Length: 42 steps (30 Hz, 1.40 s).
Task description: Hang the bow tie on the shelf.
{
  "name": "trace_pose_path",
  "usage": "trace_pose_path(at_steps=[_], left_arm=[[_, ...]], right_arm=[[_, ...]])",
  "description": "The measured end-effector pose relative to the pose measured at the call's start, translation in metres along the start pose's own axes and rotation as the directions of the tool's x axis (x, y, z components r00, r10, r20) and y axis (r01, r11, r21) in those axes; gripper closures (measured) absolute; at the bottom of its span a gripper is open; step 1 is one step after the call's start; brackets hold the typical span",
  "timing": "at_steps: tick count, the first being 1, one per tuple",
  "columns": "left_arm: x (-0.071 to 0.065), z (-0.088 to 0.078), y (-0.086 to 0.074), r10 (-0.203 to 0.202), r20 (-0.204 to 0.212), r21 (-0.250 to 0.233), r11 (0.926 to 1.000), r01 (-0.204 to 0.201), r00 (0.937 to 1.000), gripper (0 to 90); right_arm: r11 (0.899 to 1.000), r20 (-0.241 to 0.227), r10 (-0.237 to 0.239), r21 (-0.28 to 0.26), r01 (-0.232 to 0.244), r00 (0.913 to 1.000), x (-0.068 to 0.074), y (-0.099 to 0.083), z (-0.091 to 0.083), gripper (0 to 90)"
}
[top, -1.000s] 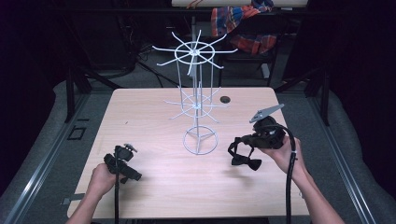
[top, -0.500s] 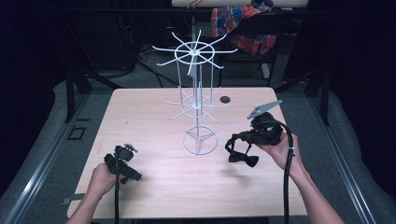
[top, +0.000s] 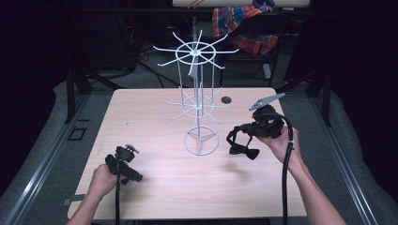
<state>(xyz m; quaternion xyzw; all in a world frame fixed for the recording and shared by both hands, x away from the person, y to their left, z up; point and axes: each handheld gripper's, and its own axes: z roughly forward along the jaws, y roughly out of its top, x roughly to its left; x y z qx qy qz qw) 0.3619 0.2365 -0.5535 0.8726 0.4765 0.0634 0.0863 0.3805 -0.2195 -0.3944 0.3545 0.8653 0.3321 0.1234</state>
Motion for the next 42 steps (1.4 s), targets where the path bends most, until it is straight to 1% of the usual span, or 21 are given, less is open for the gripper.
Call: trace_pose_path(at_steps=[4, 6, 9, 10, 11, 12, 13, 17, 23, 28, 31, 32, 34, 35, 37, 42], left_arm=[[0.0, 0.0, 0.0, 0.0, 0.0, 0.0, 1.0, 0.0, 1.0, 0.0], [0.0, 0.0, 0.0, 0.001, 0.0, 0.0, 1.0, -0.001, 1.0, 0.0], [0.0, 0.0, 0.0, 0.001, 0.0, 0.0, 1.0, -0.001, 1.0, 0.0], [0.0, 0.0, 0.0, 0.001, 0.002, 0.001, 1.0, -0.001, 1.0, 0.0], [0.0, 0.0, 0.0, 0.001, 0.001, 0.002, 1.0, -0.001, 1.0, 0.0], [0.0, 0.0, 0.0, 0.0, 0.002, 0.001, 1.0, 0.0, 1.0, 0.0], [0.0, 0.0, 0.0, 0.0, 0.002, 0.001, 1.0, 0.0, 1.0, 0.0], [0.0, 0.0, 0.0, 0.0, 0.002, 0.001, 1.0, 0.0, 1.0, 0.0], [0.0, 0.001, 0.0, 0.001, 0.004, 0.002, 1.0, -0.001, 1.0, 0.0], [-0.001, 0.001, 0.0, 0.0, 0.007, 0.004, 1.0, 0.0, 1.0, 0.0], [-0.001, 0.001, 0.0, 0.001, 0.006, 0.004, 1.0, -0.001, 1.0, 0.0], [-0.001, 0.001, 0.0, 0.001, 0.006, 0.004, 1.0, -0.001, 1.0, 0.0], [-0.001, 0.001, 0.0, 0.0, 0.007, 0.005, 1.0, 0.0, 1.0, 0.0], [-0.001, 0.001, 0.0, 0.0, 0.007, 0.006, 1.0, -0.001, 1.0, 0.0], [-0.001, 0.001, 0.0, 0.001, 0.007, 0.006, 1.0, -0.001, 1.0, 0.0], [-0.001, 0.001, 0.0, 0.001, 0.007, 0.007, 1.0, -0.001, 1.0, 0.0]], right_arm=[[1.0, 0.012, 0.022, -0.018, -0.022, 0.9997, -0.003, 0.003, 0.0, 89.7], [0.999, 0.026, 0.033, -0.028, -0.033, 0.9991, -0.005, 0.005, 0.0, 89.7], [0.999, 0.038, 0.041, -0.037, -0.039, 0.9985, -0.007, 0.007, 0.0, 89.7], [0.998, 0.038, 0.05, -0.05, -0.048, 0.998, -0.008, 0.008, 0.0, 89.7], [0.998, 0.044, 0.045, -0.051, -0.043, 0.998, -0.009, 0.009, 0.0, 89.7], [0.998, 0.05, 0.051, -0.049, -0.049, 0.9975, -0.009, 0.01, 0.0, 89.7], [0.998, 0.058, 0.044, -0.048, -0.041, 0.9974, -0.009, 0.011, 0.0, 89.7], [0.997, 0.077, 0.047, -0.061, -0.042, 0.9959, -0.01, 0.018, 0.002, 89.7], [0.996, 0.087, 0.06, -0.077, -0.053, 0.9944, -0.011, 0.025, 0.005, 89.7], [0.996, 0.104, 0.062, -0.078, -0.054, 0.9927, -0.014, 0.03, 0.005, 89.7], [0.995, 0.106, 0.063, -0.078, -0.055, 0.9924, -0.016, 0.032, 0.004, 89.7], [0.994, 0.106, 0.07, -0.087, -0.061, 0.9919, -0.016, 0.033, 0.005, 89.7], [0.995, 0.108, 0.066, -0.079, -0.058, 0.9919, -0.017, 0.035, 0.004, 89.7], [0.994, 0.109, 0.071, -0.088, -0.062, 0.9914, -0.017, 0.036, 0.005, 89.7], [0.995, 0.116, 0.069, -0.082, -0.059, 0.9908, -0.018, 0.038, 0.004, 89.7], [0.993, 0.122, 0.075, -0.099, -0.063, 0.9897, -0.018, 0.043, 0.005, 89.7]])
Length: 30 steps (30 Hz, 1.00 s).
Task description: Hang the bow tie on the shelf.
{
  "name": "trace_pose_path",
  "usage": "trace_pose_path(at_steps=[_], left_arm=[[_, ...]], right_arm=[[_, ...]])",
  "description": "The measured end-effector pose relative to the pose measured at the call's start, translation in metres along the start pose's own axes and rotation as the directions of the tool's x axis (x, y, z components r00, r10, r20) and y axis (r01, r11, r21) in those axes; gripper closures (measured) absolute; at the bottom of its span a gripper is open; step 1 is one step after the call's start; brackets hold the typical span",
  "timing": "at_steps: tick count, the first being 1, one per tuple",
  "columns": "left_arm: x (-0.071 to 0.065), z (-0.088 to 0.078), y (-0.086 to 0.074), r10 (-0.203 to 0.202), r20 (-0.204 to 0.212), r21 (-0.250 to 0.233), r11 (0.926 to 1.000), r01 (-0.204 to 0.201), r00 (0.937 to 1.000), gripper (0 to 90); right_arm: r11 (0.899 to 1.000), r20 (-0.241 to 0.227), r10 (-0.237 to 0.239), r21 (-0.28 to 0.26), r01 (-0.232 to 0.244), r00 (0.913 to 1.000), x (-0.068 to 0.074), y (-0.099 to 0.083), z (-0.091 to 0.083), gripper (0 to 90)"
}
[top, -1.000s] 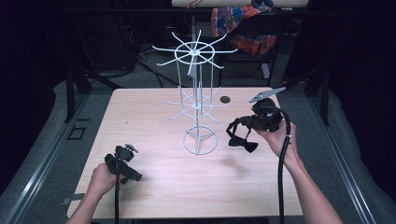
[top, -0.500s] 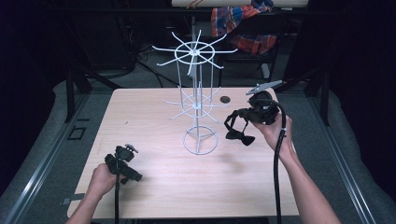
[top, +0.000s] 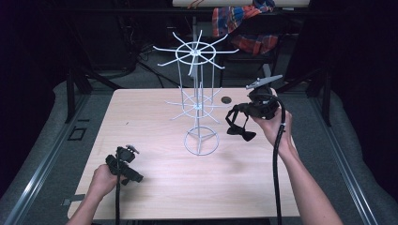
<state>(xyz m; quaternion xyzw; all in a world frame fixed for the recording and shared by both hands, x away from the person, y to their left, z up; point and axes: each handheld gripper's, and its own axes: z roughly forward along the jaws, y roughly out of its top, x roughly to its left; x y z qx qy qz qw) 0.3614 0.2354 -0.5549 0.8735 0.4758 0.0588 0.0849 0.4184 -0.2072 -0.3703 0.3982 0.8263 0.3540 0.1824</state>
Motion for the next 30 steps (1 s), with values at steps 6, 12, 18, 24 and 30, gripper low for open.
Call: trace_pose_path(at_steps=[6, 12, 18, 24, 30], left_arm=[[0.0, 0.001, 0.0, 0.004, 0.0, 0.003, 1.0, -0.004, 1.0, 0.0], [-0.001, 0.001, 0.0, 0.004, 0.0, 0.003, 1.0, -0.004, 1.0, 0.0], [-0.001, 0.001, 0.0, 0.005, 0.0, 0.004, 1.0, -0.005, 1.0, 0.1], [-0.001, 0.001, 0.0, 0.005, -0.001, 0.006, 1.0, -0.005, 1.0, 0.1], [-0.001, 0.001, 0.001, 0.005, -0.002, 0.007, 1.0, -0.005, 1.0, 0.1]], right_arm=[[1.0, 0.012, -0.001, -0.002, 0.001, 0.9999, 0.0, 0.004, 0.003, 89.6], [1.0, 0.023, 0.001, -0.004, 0.0, 0.9997, 0.001, 0.008, 0.004, 89.6], [1.0, 0.019, 0.001, -0.02, -0.001, 0.9998, 0.003, 0.012, 0.005, 89.6], [1.0, 0.009, 0.0, -0.03, 0.0, 1.0, 0.006, 0.017, 0.004, 89.6], [0.999, -0.003, -0.01, -0.04, 0.01, 0.9999, 0.012, 0.021, 0.003, 89.5]])
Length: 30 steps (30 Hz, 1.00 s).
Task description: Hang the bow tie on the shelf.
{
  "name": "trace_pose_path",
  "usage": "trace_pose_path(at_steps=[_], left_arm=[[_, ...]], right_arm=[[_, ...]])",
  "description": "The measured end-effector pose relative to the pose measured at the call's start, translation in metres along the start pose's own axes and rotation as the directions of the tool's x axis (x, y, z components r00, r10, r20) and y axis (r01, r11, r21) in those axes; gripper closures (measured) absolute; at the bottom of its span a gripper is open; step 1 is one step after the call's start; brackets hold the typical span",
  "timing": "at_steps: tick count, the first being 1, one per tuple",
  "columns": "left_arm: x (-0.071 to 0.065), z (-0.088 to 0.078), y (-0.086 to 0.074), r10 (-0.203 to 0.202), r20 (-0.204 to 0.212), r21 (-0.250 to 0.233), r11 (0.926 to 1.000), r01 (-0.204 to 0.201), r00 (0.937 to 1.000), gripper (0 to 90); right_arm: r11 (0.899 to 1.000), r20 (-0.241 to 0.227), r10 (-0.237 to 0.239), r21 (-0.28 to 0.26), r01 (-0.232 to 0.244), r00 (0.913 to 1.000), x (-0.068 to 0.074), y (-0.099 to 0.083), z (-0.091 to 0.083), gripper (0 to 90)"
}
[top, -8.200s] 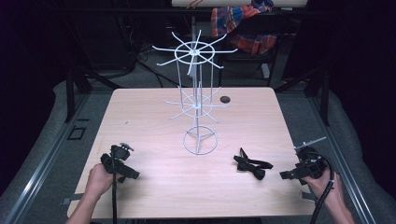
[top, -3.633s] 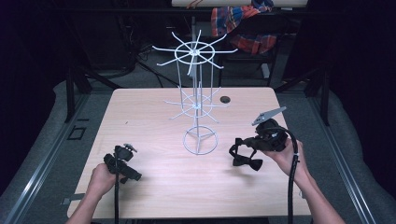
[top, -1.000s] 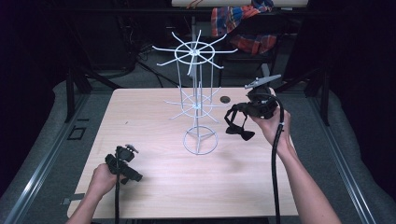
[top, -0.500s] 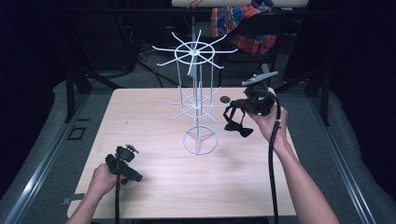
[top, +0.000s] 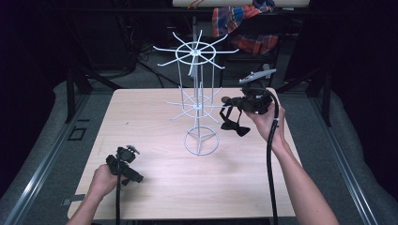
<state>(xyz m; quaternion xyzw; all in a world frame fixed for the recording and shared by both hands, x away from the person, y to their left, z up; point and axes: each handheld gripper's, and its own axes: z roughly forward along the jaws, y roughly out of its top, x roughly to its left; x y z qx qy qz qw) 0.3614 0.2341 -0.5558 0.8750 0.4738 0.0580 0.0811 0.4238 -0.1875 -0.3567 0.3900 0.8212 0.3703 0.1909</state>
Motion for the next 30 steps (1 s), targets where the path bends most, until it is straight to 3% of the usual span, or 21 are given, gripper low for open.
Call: trace_pose_path(at_steps=[19, 30], left_arm=[[0.0, 0.0, 0.0, 0.005, 0.0, 0.004, 1.0, -0.005, 1.0, 0.1], [0.0, 0.001, 0.0, 0.007, 0.0, 0.004, 1.0, -0.007, 1.0, 0.1]], right_arm=[[1.0, -0.025, 0.0, 0.031, 0.0, 0.9997, 0.015, 0.004, 0.02, 89.3], [0.999, -0.008, -0.009, 0.039, 0.009, 0.9999, 0.02, 0.006, 0.031, 89.0]])
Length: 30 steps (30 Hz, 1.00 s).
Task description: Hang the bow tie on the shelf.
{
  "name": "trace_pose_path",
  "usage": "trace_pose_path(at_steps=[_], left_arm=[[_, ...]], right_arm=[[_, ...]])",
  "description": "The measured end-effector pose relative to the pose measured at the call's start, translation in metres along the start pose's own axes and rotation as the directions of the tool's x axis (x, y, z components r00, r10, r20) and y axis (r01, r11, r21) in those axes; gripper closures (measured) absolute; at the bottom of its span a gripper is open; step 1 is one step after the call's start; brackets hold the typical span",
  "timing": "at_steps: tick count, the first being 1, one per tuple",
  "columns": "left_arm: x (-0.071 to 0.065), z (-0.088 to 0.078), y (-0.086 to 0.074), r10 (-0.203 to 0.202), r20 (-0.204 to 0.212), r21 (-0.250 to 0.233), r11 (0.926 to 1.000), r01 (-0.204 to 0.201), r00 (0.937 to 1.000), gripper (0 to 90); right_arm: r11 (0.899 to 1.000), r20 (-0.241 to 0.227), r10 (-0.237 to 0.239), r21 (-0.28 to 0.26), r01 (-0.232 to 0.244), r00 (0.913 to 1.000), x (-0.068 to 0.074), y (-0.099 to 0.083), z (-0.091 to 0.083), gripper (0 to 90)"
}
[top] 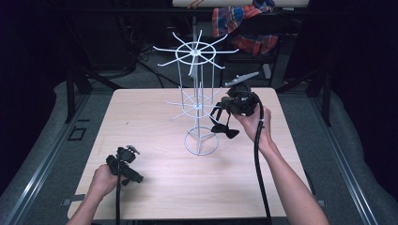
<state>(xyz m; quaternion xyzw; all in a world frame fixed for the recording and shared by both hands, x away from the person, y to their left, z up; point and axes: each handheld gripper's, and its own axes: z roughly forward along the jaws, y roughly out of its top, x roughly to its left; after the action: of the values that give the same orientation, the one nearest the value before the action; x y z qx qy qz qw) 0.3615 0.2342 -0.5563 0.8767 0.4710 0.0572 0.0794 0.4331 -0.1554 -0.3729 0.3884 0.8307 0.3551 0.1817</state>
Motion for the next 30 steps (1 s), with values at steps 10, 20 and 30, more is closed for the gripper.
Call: trace_pose_path(at_steps=[10, 20, 30], left_arm=[[-0.0002, -0.0001, -0.0001, 0.002, 0.001, 0.001, 1.0, -0.002, 1.0, 0.1], [-0.0007, 0.0006, -0.0001, 0.001, 0.005, 0.004, 1.0, -0.001, 1.0, 0.1], [-0.0009, 0.001, -0.0002, 0.007, 0.006, 0.011, 0.9999, -0.007, 1.0, 0.1]], right_arm=[[1.0, -0.01, -0.003, 0.0, 0.003, 0.9999, 0.0012, -0.0007, 0.0028, 88.7], [1.0, -0.027, -0.012, 0.015, 0.013, 0.9996, 0.0023, -0.0026, 0.0071, 85.8], [1.0, -0.035, -0.023, 0.019, 0.023, 0.9991, 0.0043, -0.0038, 0.0085, 84.7]])
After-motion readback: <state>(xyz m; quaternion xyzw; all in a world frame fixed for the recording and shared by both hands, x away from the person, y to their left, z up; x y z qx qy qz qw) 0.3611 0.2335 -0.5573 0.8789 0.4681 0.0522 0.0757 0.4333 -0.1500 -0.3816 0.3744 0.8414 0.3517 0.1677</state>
